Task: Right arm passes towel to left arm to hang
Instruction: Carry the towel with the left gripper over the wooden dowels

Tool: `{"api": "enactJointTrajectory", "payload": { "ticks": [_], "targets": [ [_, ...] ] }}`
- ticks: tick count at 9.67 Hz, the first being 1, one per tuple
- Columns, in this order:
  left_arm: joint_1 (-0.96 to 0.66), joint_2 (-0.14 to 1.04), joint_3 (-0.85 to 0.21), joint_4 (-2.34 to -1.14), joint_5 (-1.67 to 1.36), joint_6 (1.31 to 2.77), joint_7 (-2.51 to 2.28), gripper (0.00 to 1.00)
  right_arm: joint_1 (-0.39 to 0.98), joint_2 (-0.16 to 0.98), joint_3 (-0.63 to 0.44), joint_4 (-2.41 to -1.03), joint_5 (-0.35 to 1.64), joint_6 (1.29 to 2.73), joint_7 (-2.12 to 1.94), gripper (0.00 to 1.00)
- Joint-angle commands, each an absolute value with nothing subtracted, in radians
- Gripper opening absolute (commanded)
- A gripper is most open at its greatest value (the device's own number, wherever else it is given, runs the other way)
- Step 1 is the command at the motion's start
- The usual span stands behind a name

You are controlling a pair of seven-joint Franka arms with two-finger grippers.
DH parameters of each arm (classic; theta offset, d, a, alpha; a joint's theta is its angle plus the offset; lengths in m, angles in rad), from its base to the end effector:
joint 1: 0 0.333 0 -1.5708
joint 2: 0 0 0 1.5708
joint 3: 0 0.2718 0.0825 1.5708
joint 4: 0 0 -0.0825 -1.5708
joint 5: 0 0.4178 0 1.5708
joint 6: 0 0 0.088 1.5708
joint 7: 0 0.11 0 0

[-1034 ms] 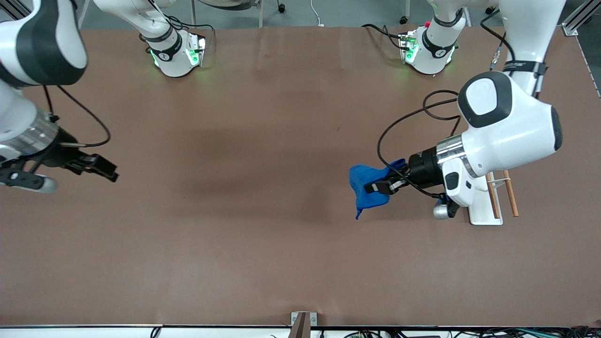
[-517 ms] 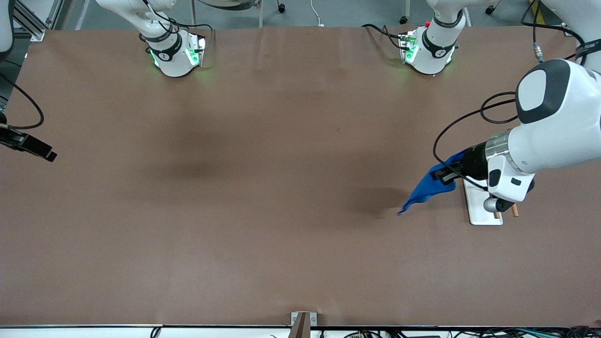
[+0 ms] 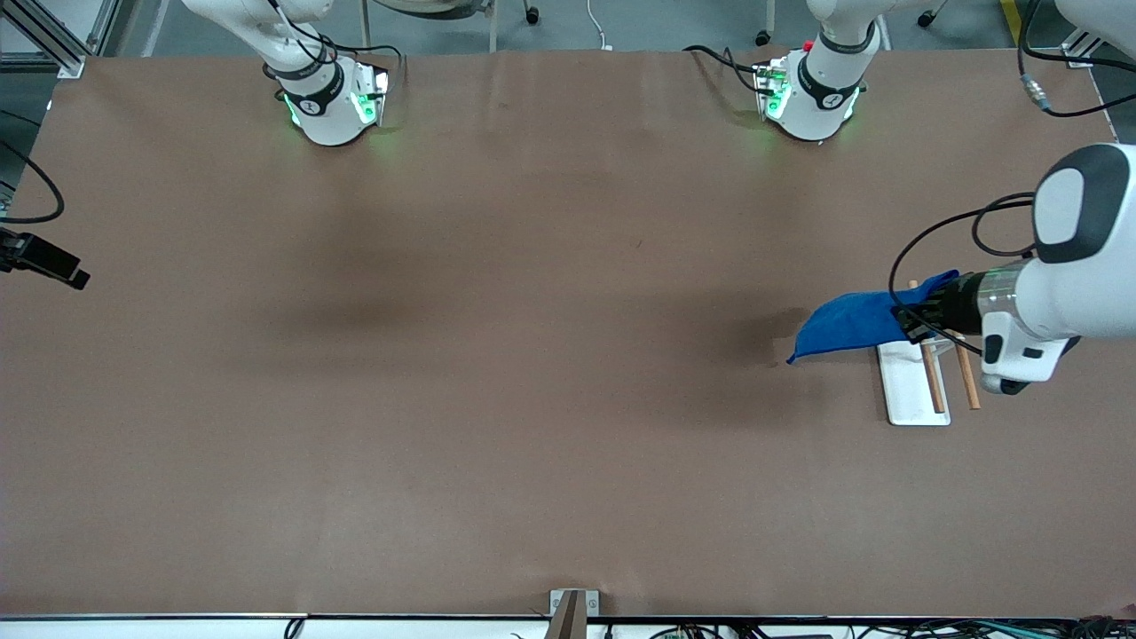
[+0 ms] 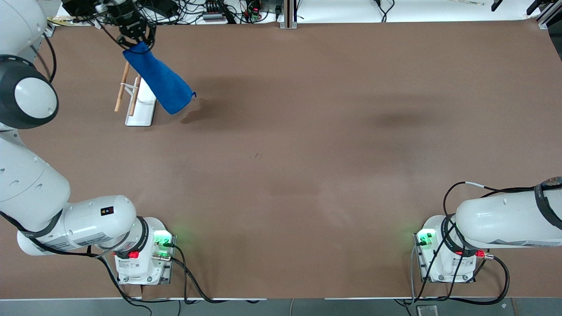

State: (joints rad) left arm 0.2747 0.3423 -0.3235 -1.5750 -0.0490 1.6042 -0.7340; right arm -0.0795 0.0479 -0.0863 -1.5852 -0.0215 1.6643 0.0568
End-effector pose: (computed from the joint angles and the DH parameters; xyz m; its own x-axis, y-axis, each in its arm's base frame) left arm 0.6389 -0.0206 0.3763 0.7191 0.6178 -0.3182 0.6285 -0.7735 -0.0815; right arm 0.6003 -0.1017 0.5498 0.9753 -0.2185 0.0327 -0.2193 -0.9754 0.0238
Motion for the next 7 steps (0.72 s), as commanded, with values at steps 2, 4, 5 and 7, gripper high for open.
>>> {"api": "enactJointTrajectory", "payload": {
  "ticks": [2, 4, 5, 7],
  "targets": [
    [0.376, 0.405, -0.333, -1.595, 0.075, 1.630, -0.698, 0.01, -0.124, 0.047, -0.058, -1.515, 0.000, 1.649, -0.079, 1.00],
    [0.413, 0.428, -0.333, -1.588, 0.139, 1.695, -0.628, 0.01, -0.103, 0.066, -0.060, -1.462, -0.009, 1.588, -0.080, 1.00],
    [0.413, 0.445, -0.333, -1.551, 0.175, 1.703, -0.600, 0.01, -0.078, 0.066, -0.070, -1.463, -0.012, 1.548, -0.075, 1.00],
    [0.419, 0.446, -0.331, -1.529, 0.215, 1.703, -0.472, 0.01, -0.031, 0.061, -0.103, -1.476, -0.014, 1.540, -0.071, 1.00]
  ]
}}
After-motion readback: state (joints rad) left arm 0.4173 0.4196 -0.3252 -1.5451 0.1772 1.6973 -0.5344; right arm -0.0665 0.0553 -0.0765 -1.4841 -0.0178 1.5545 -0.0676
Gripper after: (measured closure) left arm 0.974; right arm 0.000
